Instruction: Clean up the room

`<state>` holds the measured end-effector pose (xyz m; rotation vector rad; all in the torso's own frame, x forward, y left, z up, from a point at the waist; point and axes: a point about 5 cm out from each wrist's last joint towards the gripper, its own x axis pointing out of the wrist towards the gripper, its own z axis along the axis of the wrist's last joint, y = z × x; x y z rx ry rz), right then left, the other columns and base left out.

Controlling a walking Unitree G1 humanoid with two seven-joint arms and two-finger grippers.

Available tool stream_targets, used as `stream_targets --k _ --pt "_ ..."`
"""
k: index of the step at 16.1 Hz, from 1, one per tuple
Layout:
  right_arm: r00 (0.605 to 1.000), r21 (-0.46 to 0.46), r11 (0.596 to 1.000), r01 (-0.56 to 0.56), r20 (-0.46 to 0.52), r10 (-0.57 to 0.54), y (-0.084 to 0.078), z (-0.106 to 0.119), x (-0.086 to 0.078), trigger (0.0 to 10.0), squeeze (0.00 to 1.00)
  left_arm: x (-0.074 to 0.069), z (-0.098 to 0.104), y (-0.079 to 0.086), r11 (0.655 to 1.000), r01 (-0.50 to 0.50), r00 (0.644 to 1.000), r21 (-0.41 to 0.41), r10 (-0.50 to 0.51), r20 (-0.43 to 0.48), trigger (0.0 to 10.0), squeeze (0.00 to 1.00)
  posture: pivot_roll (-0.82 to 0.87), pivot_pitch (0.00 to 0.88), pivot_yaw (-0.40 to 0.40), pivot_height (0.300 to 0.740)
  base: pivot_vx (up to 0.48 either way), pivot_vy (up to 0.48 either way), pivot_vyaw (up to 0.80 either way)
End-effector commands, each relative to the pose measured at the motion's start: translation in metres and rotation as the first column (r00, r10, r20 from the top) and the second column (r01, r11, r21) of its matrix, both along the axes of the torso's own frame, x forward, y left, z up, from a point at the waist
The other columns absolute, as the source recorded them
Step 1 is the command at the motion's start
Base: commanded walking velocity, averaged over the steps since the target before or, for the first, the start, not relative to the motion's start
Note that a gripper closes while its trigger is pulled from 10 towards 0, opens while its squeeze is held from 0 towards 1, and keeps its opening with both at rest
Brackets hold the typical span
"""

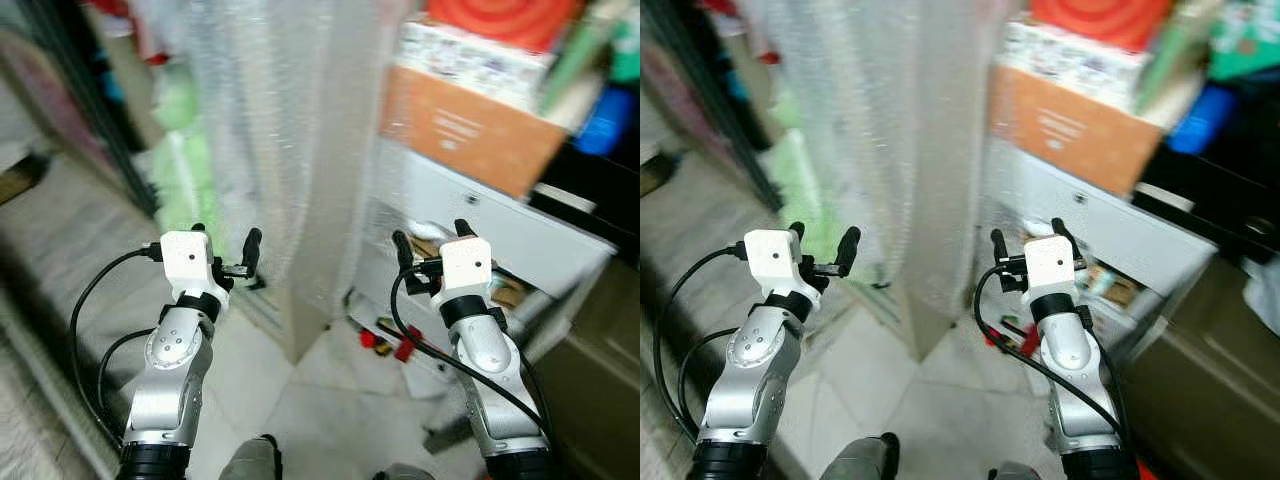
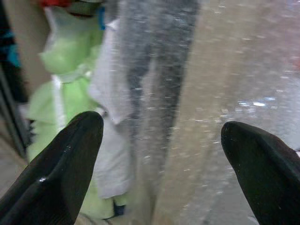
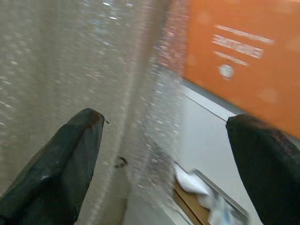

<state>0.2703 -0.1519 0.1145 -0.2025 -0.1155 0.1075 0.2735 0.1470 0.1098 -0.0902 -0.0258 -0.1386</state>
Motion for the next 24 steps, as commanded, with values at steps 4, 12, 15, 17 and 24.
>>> stream_targets --k 4,12,15,17,24 --pt "1.0 -0.02 1.0 0.001 0.013 0.0 -0.005 0.003 -0.007 10.0 0.0 -0.001 0.006 0.002 1.0 -0.005 1.0 0.026 0.005 0.021 10.0 0.0 -0.04 0.037 0.002 0.74 0.0 0.0 0.8" --pt "0.996 -0.049 0.997 0.067 -0.05 -0.07 -0.033 0.001 -0.051 10.0 0.0 -0.038 -0.002 0.036 0.988 -0.099 0.994 0.117 0.103 -0.029 10.0 0.0 -0.04 0.055 0.005 0.74 0.0 0.0 0.8" --pt "0.997 -0.05 0.997 0.051 -0.055 -0.053 -0.032 0.003 -0.052 10.0 0.0 -0.036 -0.001 0.032 0.99 -0.09 0.995 0.108 0.094 -0.038 10.0 0.0 -0.04 0.046 0.006 0.74 0.0 0.0 0.8" --pt "0.998 -0.055 0.998 0.016 -0.065 -0.019 -0.032 0.004 -0.055 10.0 0.0 -0.033 0.001 0.031 0.99 -0.082 0.996 0.113 0.086 -0.034 10.0 0.0 -0.05 0.041 0.005 0.74 0.0 0.0 0.8" --pt "0.994 -0.06 0.998 -0.035 -0.101 0.029 -0.035 -0.002 -0.058 10.0 0.0 -0.029 0.001 0.028 0.992 -0.068 0.997 0.105 0.073 -0.039 10.0 0.0 -0.05 0.036 0.002 0.74 0.0 0.0 0.8"
